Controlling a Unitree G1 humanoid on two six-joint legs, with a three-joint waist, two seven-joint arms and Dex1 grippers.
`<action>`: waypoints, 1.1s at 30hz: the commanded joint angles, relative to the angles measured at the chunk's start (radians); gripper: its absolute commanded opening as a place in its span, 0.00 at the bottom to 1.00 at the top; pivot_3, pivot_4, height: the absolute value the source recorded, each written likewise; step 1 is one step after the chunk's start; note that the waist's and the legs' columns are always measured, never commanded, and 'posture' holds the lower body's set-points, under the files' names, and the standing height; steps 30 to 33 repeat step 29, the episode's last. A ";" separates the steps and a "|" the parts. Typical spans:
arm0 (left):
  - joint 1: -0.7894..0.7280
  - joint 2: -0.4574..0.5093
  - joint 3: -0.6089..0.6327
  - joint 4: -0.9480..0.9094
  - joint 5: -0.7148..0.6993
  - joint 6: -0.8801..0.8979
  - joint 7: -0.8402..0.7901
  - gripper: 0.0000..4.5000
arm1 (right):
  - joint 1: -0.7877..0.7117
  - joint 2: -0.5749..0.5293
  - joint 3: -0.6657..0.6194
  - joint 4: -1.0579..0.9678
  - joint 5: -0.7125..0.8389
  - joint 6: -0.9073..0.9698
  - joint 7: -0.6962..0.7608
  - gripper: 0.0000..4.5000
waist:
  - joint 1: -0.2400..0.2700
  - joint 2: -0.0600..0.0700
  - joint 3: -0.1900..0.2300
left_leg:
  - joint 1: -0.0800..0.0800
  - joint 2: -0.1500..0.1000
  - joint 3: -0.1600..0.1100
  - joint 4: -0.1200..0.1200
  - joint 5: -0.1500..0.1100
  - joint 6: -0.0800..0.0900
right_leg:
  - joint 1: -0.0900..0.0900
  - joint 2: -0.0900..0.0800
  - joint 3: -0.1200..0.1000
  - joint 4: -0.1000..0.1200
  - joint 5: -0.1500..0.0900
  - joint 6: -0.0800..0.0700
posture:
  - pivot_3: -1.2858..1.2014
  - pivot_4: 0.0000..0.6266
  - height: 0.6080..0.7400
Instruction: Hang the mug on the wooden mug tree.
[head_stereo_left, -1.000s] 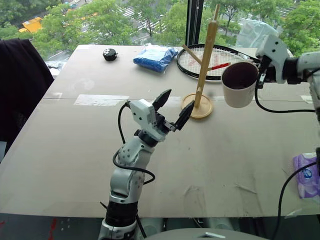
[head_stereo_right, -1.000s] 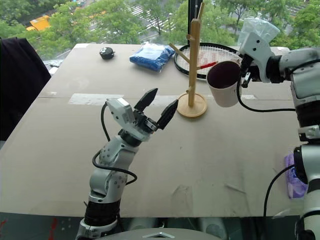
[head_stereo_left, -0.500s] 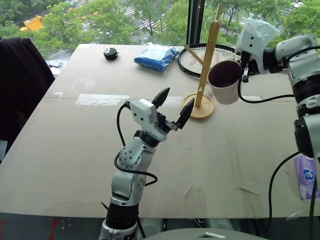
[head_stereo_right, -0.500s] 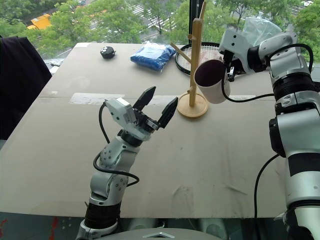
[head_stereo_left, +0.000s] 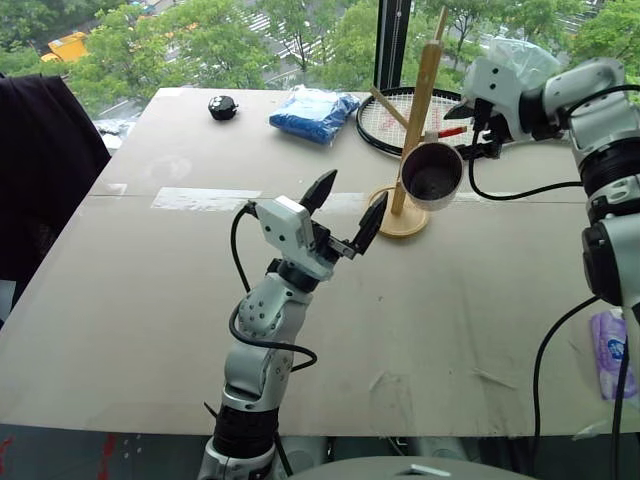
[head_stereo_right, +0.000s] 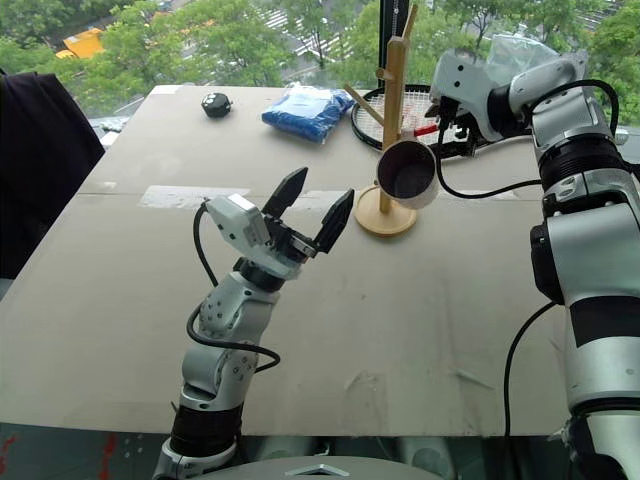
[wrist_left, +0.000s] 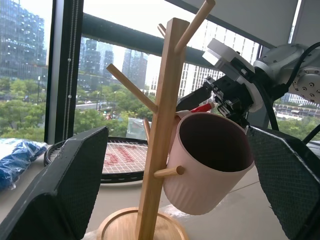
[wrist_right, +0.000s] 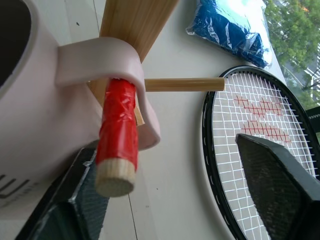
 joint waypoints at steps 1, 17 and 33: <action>-0.004 0.004 -0.015 -0.026 -0.005 -0.014 -0.009 1.00 | -0.022 -0.061 -0.048 -0.010 0.007 0.002 -0.016 0.99 | 0.001 0.000 0.000 | 0.000 0.000 0.000 0.000 0.000 0.000 | 0.000 0.000 0.000 0.000 0.000 0.000 | 0.52 0.24 0.94; 0.388 0.301 0.062 -0.123 -0.040 0.104 -0.118 1.00 | 1.145 -0.142 -0.605 -1.345 0.622 0.714 -0.166 0.99 | -0.004 0.006 0.001 | 0.002 0.001 -0.001 -0.005 0.000 0.001 | 0.000 -0.004 0.001 0.001 0.000 0.001 | 0.52 0.24 0.94; 0.533 0.339 0.061 -0.115 0.049 0.143 -0.068 1.00 | 1.744 0.322 -0.426 -1.658 0.494 0.402 -0.548 0.99 | -0.008 0.001 0.000 | 0.005 0.001 0.003 0.002 0.000 0.001 | 0.002 0.002 0.004 0.002 -0.006 0.001 | 0.52 0.24 0.94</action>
